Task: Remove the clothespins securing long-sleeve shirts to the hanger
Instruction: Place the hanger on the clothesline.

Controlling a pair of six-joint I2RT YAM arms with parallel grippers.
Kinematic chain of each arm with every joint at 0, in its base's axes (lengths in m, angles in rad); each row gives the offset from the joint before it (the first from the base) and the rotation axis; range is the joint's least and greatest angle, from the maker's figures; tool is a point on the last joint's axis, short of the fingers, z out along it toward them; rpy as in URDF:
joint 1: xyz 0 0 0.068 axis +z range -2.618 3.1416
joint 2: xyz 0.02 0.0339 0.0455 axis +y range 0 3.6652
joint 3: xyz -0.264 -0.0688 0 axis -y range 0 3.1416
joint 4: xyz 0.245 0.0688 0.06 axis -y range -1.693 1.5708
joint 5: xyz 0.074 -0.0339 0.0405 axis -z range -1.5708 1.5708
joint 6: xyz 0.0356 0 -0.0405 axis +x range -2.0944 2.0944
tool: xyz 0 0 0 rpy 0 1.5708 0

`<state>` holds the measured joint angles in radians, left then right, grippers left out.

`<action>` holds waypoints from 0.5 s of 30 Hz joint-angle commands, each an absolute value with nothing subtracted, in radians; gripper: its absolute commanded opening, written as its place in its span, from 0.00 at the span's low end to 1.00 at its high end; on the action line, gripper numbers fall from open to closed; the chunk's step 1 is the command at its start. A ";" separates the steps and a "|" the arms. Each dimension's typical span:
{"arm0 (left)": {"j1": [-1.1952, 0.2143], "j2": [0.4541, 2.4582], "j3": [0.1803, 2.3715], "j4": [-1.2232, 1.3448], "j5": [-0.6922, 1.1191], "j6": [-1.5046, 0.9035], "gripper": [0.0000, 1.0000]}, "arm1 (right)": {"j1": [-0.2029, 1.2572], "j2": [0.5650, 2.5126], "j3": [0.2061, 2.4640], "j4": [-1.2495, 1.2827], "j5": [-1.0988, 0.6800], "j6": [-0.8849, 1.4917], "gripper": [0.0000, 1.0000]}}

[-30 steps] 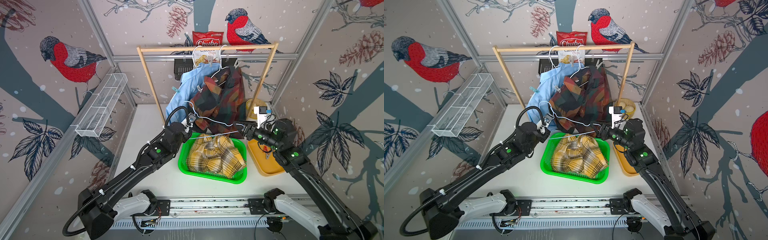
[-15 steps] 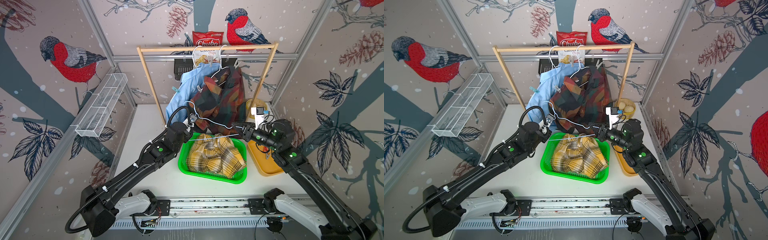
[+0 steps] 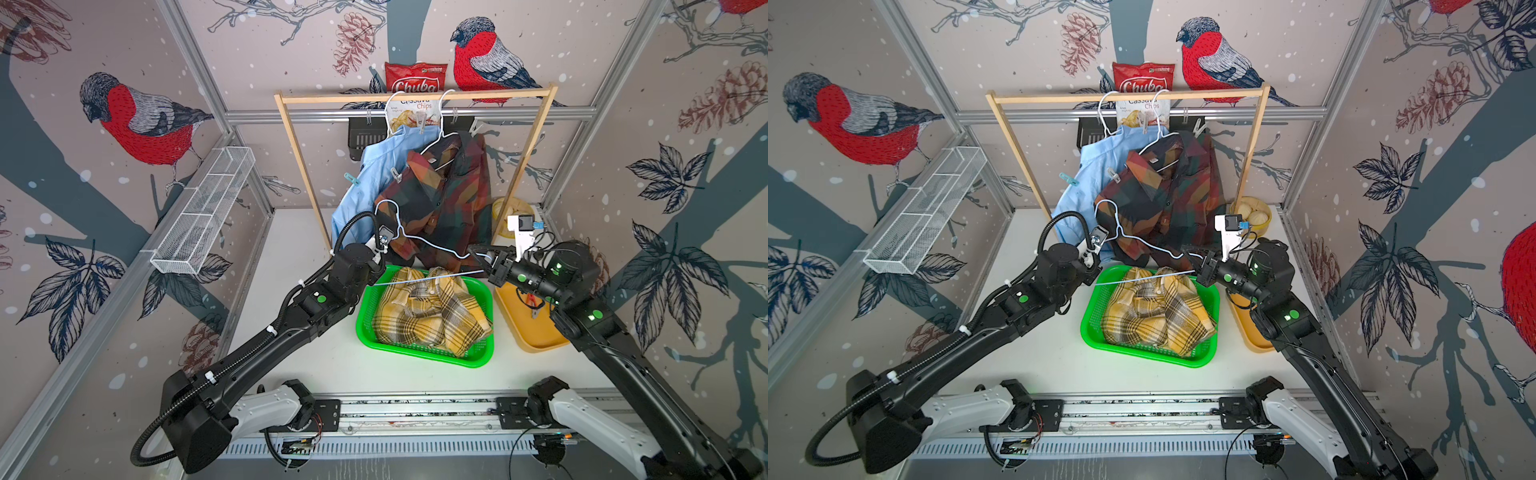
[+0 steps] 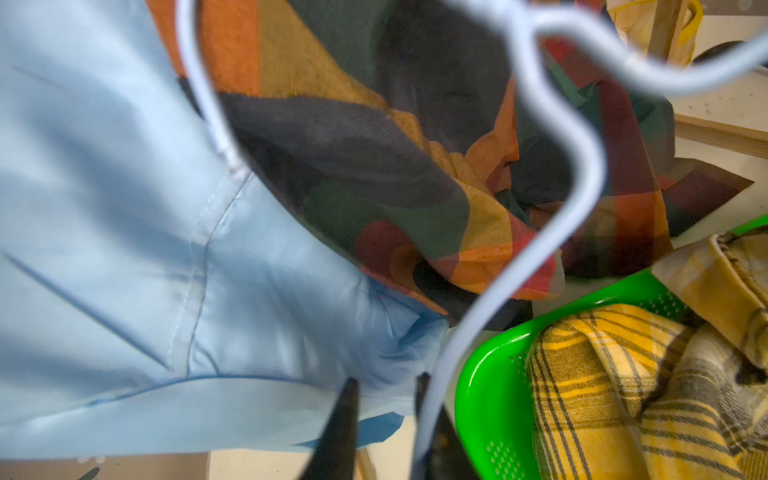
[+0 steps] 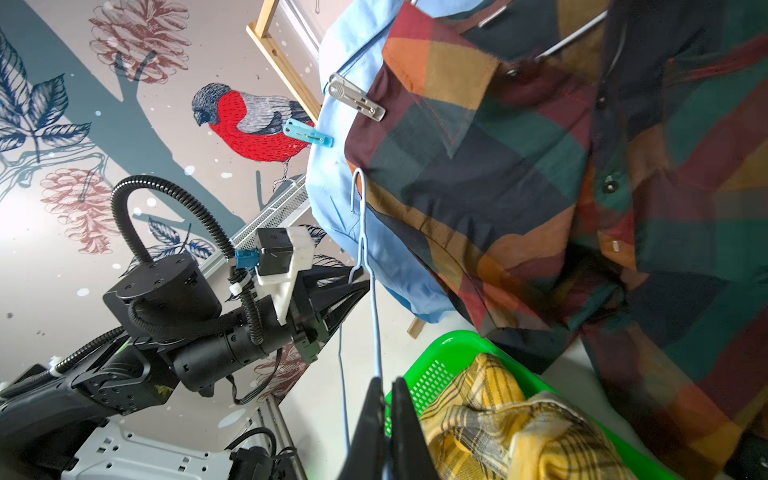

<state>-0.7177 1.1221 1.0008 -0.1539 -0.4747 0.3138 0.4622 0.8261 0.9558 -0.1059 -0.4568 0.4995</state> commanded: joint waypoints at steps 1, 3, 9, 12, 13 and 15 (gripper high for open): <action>-0.701 1.072 1.006 -0.089 -0.520 0.243 0.70 | 0.450 0.795 1.008 -0.182 -0.358 0.472 0.00; -0.685 1.025 1.003 -0.081 -0.526 0.211 0.78 | 0.442 0.778 1.056 -0.248 -0.312 0.451 0.00; -0.669 0.911 0.927 -0.028 -0.547 0.195 0.84 | 0.430 0.746 1.198 -0.458 -0.176 0.420 0.00; -0.670 0.914 0.907 -0.021 -0.554 0.185 0.84 | 0.430 0.723 1.262 -0.543 -0.138 0.418 0.00; -0.670 0.919 0.905 -0.022 -0.559 0.181 0.84 | 0.430 0.713 1.279 -0.563 -0.127 0.417 0.00; -0.670 0.928 0.901 -0.019 -0.564 0.177 0.84 | 0.431 0.698 1.336 -0.633 -0.073 0.417 0.00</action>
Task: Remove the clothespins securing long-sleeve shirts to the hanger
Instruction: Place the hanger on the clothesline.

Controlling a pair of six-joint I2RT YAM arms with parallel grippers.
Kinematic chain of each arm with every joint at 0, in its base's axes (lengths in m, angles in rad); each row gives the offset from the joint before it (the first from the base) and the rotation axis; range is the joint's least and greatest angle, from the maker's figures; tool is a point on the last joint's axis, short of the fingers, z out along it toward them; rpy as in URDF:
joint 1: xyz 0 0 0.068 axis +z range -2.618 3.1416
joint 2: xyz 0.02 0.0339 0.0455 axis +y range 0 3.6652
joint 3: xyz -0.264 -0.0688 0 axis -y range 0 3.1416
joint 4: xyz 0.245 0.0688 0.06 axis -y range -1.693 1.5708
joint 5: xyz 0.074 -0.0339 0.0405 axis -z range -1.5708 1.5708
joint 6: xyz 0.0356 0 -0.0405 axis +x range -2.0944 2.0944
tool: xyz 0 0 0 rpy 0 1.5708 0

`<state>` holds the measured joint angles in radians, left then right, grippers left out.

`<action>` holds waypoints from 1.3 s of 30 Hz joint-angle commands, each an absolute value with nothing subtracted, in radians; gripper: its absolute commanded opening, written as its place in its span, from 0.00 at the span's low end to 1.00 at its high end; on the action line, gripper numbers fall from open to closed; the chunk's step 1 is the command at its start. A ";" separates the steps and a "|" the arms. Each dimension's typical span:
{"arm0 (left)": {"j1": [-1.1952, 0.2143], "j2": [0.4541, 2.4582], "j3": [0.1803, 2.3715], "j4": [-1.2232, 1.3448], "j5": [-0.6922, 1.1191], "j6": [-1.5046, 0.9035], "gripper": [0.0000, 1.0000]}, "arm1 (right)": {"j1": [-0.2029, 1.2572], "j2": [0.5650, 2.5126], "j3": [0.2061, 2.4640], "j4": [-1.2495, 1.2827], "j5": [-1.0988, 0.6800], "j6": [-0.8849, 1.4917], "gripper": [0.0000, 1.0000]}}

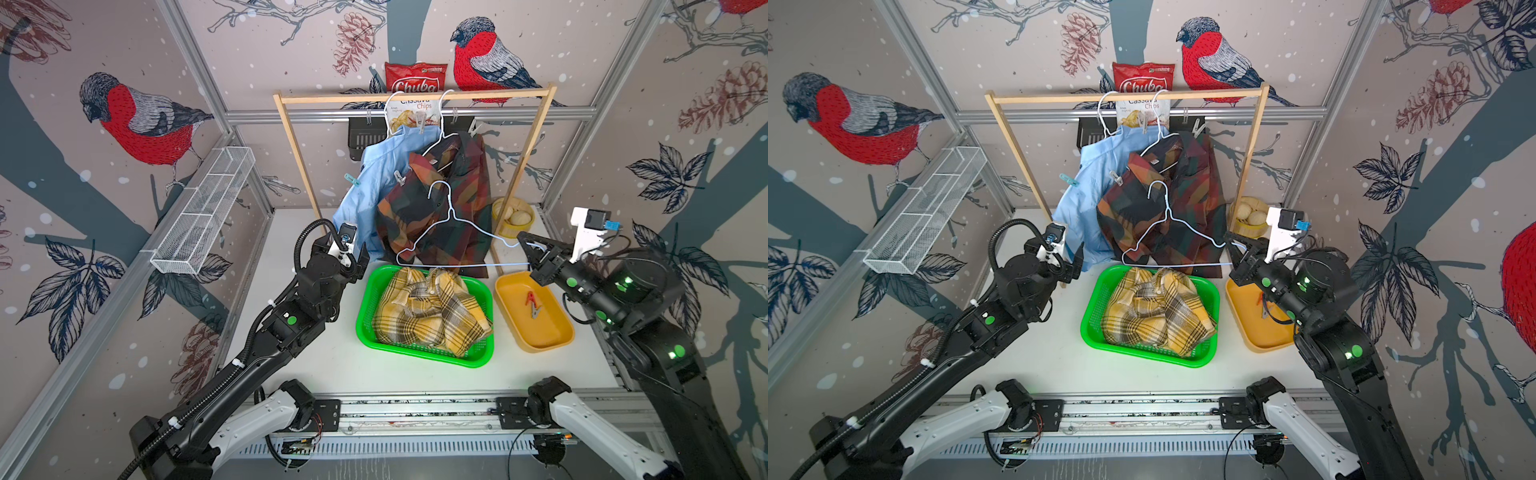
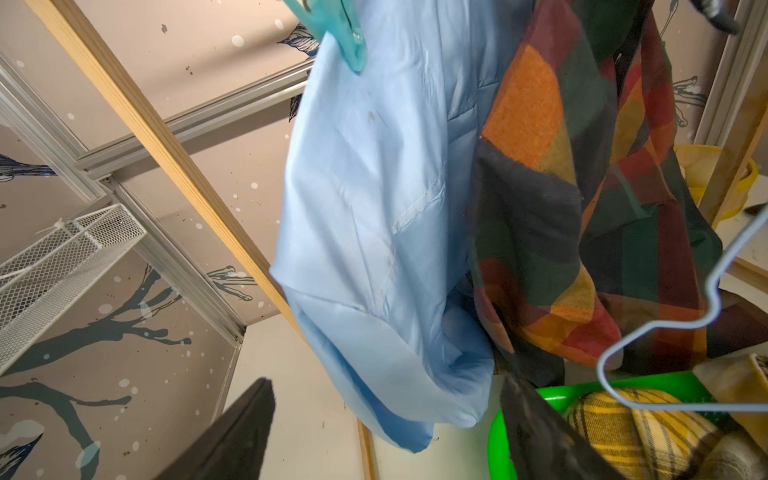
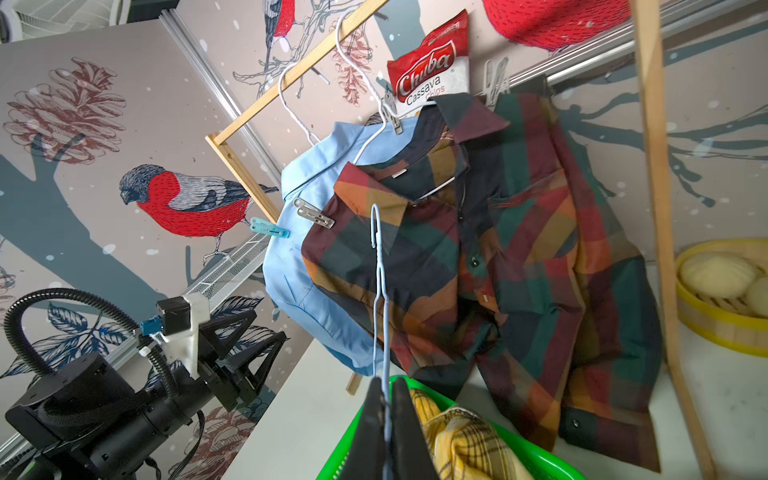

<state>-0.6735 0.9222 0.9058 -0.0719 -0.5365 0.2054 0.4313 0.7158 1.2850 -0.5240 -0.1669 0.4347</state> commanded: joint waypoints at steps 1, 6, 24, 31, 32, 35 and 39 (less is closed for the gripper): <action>-0.670 0.929 0.900 -0.016 -0.563 0.174 0.84 | 0.430 0.688 1.356 -0.658 -0.043 0.417 0.00; -0.670 0.951 0.903 -0.021 -0.551 0.153 0.84 | 0.431 0.666 1.476 -0.744 0.161 0.398 0.00; -0.670 1.030 0.907 -0.041 -0.538 0.125 0.84 | 0.333 0.761 1.577 -0.240 0.165 0.145 0.00; -0.670 1.037 0.910 -0.046 -0.516 0.114 0.84 | 0.332 0.849 1.608 -0.149 0.161 0.102 0.00; -0.669 1.038 0.911 -0.049 -0.512 0.113 0.84 | 0.331 0.866 1.615 -0.138 0.168 0.095 0.00; -0.670 1.042 0.913 -0.054 -0.507 0.111 0.84 | 0.333 0.910 1.620 -0.103 0.201 0.065 0.00; -0.670 1.041 0.911 -0.052 -0.501 0.111 0.84 | 0.333 0.949 1.606 -0.073 0.243 0.029 0.00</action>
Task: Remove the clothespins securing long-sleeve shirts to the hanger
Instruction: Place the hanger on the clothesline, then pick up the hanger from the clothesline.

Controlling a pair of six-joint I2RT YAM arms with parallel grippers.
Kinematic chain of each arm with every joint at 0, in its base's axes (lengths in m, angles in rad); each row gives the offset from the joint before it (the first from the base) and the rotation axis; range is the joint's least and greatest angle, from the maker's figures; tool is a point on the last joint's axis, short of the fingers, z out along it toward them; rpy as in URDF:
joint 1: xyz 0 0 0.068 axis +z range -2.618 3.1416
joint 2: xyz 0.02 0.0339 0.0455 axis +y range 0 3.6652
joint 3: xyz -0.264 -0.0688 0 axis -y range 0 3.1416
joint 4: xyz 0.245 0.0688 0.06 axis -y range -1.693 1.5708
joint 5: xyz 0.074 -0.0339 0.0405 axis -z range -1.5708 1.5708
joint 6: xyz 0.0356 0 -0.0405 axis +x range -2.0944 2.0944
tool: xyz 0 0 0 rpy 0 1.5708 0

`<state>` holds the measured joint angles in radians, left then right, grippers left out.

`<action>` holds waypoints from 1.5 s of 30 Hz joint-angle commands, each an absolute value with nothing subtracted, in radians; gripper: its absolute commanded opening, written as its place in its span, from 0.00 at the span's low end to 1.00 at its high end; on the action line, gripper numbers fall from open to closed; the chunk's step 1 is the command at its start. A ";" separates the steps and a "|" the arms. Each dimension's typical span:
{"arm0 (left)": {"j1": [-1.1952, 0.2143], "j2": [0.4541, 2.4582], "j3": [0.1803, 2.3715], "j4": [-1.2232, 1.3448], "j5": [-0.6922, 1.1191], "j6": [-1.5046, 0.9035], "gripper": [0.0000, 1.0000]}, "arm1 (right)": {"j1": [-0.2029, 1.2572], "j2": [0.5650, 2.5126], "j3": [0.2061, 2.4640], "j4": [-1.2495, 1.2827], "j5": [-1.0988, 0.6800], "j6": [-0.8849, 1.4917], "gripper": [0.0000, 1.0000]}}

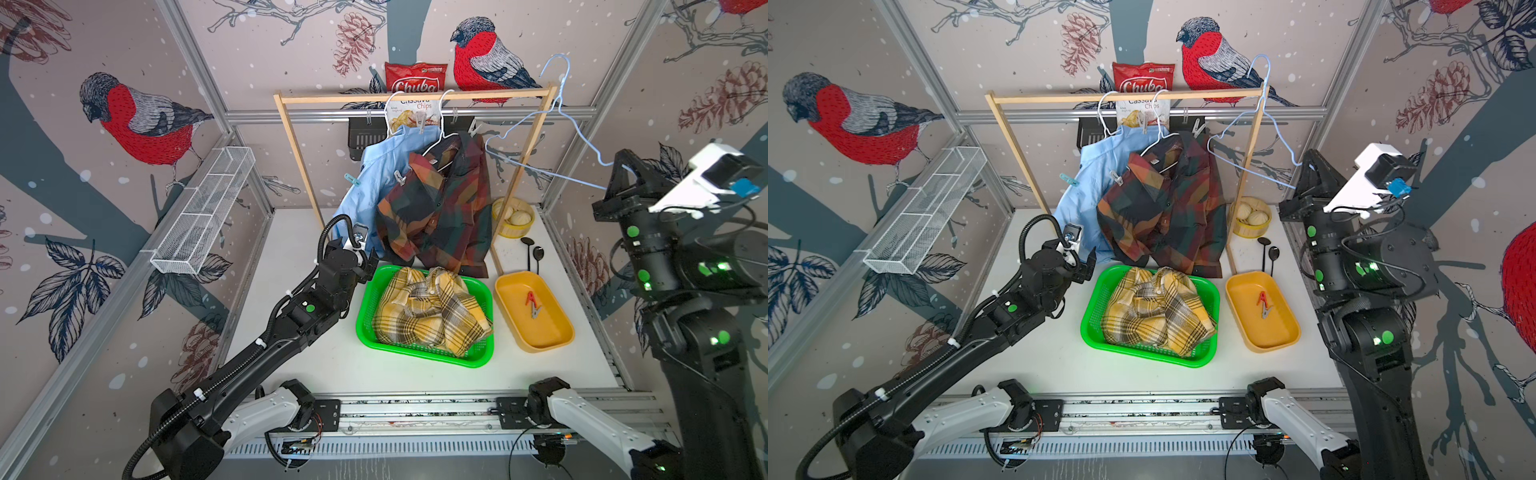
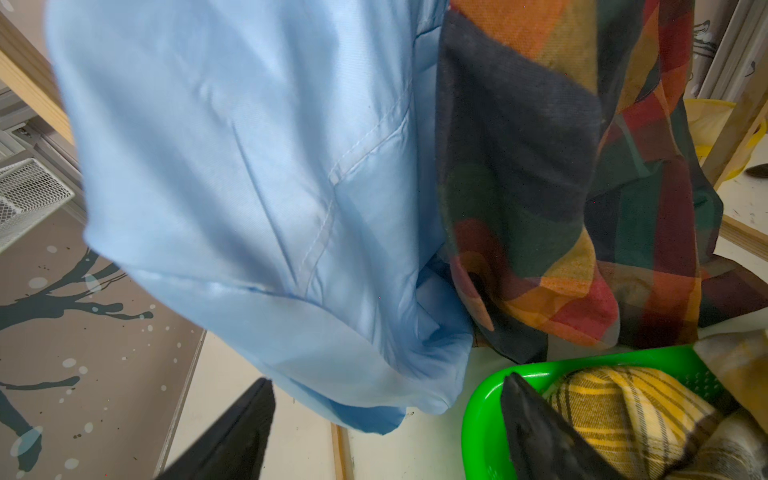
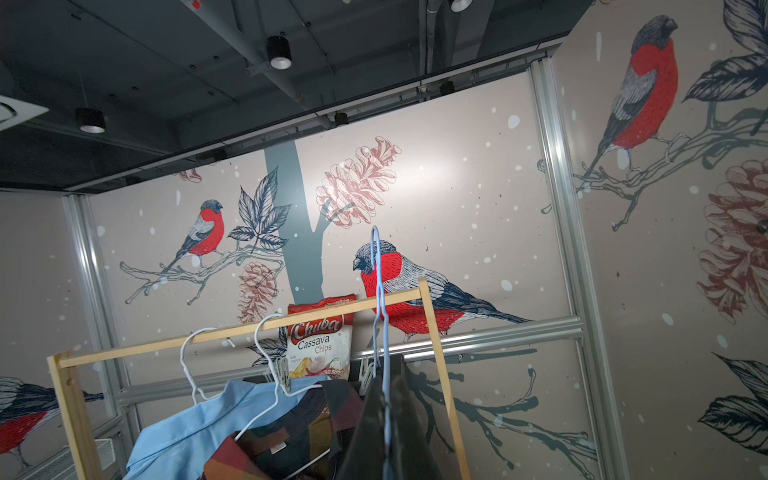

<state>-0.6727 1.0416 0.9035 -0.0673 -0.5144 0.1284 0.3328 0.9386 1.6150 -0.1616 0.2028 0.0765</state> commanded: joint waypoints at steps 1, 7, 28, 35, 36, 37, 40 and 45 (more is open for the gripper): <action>-0.670 1.042 0.910 -0.053 -0.498 0.110 0.84 | 0.333 0.953 1.595 -0.060 0.251 0.021 0.00; -0.670 1.049 0.913 -0.057 -0.492 0.107 0.84 | 0.334 0.996 1.560 -0.007 0.278 -0.020 0.00; -0.670 1.025 0.942 -0.049 -0.319 0.087 0.83 | 0.366 0.961 1.366 -0.062 0.270 0.112 0.77; -0.668 1.026 1.040 0.043 -0.279 0.093 0.80 | 0.590 0.961 1.311 -0.097 0.399 0.140 0.88; -0.667 1.033 1.058 0.056 -0.276 0.109 0.79 | 0.602 0.958 1.298 -0.098 0.390 0.153 0.89; -0.668 1.045 1.081 0.066 -0.266 0.135 0.77 | 0.612 0.953 1.281 -0.103 0.382 0.165 0.91; -0.666 1.093 1.150 0.095 -0.233 0.191 0.71 | 0.638 0.932 1.230 -0.106 0.371 0.190 0.98; -0.622 1.206 1.255 0.100 -0.133 0.267 0.60 | 0.649 0.892 1.179 -0.152 0.339 0.224 1.00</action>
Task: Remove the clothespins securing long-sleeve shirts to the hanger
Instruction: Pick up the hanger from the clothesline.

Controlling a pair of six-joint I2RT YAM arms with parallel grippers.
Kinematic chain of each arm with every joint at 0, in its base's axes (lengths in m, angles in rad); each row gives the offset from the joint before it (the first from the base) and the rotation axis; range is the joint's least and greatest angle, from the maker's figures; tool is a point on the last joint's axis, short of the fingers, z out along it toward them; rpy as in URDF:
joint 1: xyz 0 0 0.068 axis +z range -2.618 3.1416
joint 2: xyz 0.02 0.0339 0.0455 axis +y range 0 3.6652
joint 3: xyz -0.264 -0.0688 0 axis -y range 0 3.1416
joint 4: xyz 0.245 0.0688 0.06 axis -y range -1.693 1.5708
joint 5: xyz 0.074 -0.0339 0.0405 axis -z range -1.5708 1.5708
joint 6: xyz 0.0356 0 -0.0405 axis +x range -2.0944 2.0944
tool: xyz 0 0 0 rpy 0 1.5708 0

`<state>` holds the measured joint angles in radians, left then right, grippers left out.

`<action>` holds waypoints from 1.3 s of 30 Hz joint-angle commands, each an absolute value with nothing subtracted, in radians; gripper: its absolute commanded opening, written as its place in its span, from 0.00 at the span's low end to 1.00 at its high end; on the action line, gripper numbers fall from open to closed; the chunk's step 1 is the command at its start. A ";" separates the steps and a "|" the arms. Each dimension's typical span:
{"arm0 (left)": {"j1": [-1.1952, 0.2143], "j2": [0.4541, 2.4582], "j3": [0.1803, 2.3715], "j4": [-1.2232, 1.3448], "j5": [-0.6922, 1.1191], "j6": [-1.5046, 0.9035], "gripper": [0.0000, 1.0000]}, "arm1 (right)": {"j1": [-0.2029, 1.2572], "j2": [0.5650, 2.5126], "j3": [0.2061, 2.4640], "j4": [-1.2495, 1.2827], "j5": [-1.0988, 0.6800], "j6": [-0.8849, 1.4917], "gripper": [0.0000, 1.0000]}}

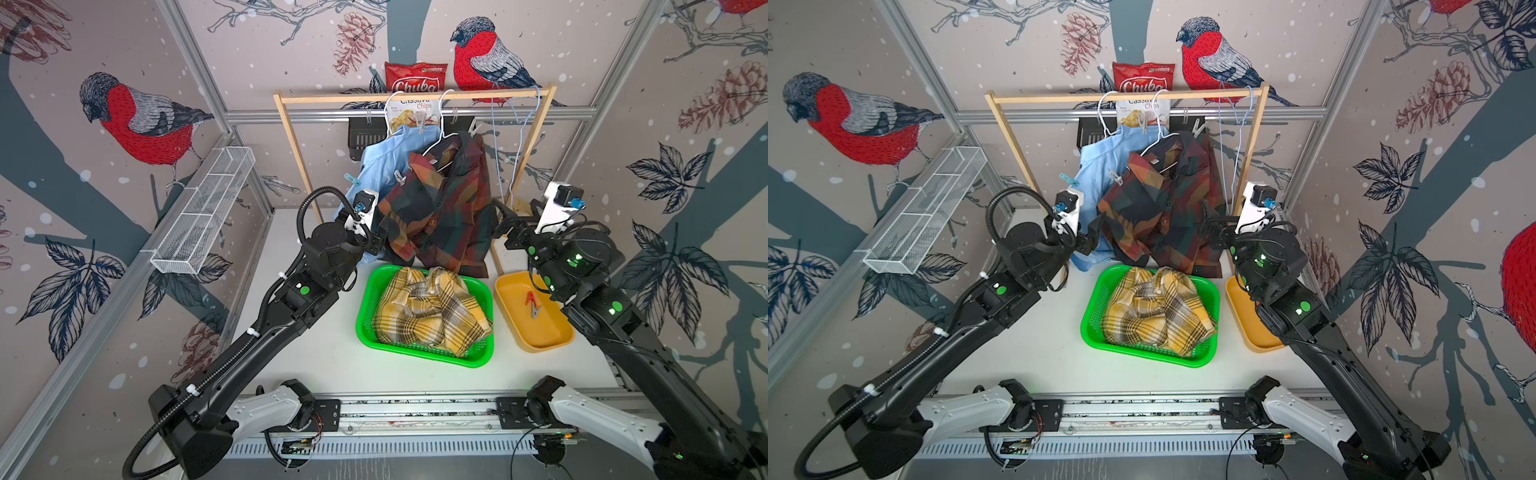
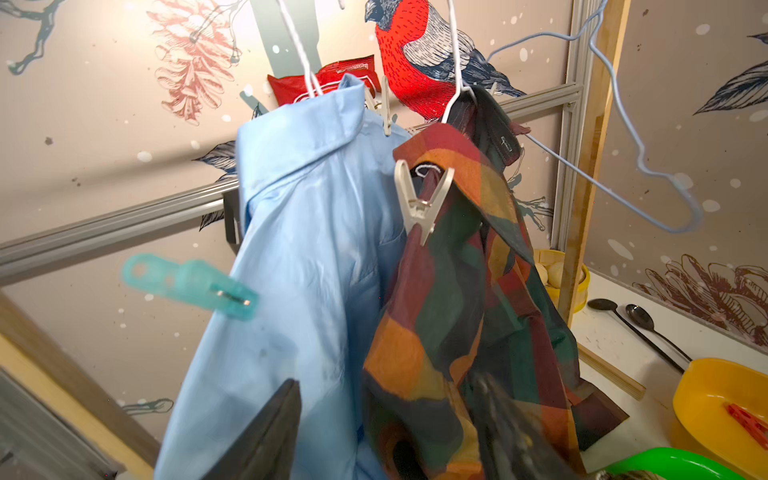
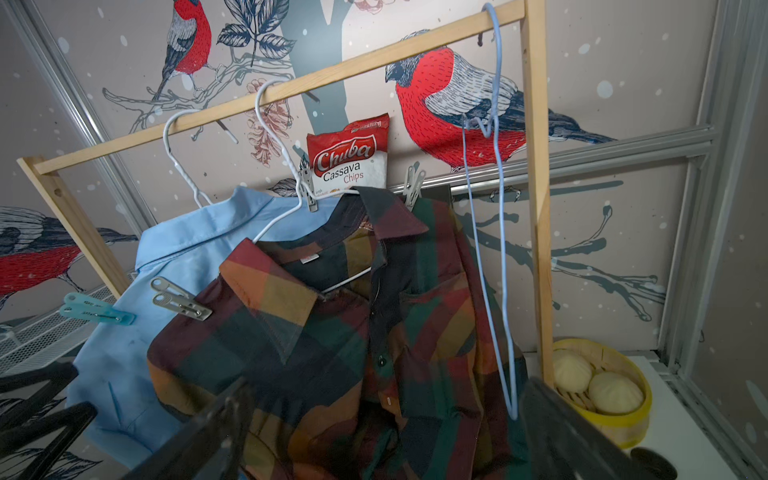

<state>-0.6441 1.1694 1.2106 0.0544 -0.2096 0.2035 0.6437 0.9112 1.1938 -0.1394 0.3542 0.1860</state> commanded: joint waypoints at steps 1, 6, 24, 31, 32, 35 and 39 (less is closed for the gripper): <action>-0.605 1.226 1.275 0.095 -0.099 0.266 0.58 | 0.648 0.880 1.168 -0.161 0.336 0.231 1.00; -0.550 1.302 1.340 0.084 0.013 0.272 0.49 | 0.649 0.819 1.121 -0.184 0.323 0.252 1.00; -0.485 1.478 1.514 -0.028 0.260 0.242 0.11 | 0.649 0.772 1.073 -0.227 0.296 0.282 1.00; -0.486 1.440 1.495 0.019 0.276 0.186 0.00 | 0.647 0.756 1.054 -0.239 0.311 0.282 1.00; -0.487 1.433 1.499 0.026 0.270 0.171 0.00 | 0.647 0.759 1.054 -0.241 0.311 0.282 1.00; -0.492 1.425 1.535 0.038 0.204 0.113 0.00 | 0.647 0.769 1.049 -0.239 0.297 0.282 1.00; -0.510 1.418 1.581 0.062 0.164 0.081 0.00 | 0.651 0.800 1.045 -0.227 0.243 0.275 1.00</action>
<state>-0.4995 1.4326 1.5543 -0.0418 0.2066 0.1307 0.6472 0.7868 1.0485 -0.2451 0.2905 0.2848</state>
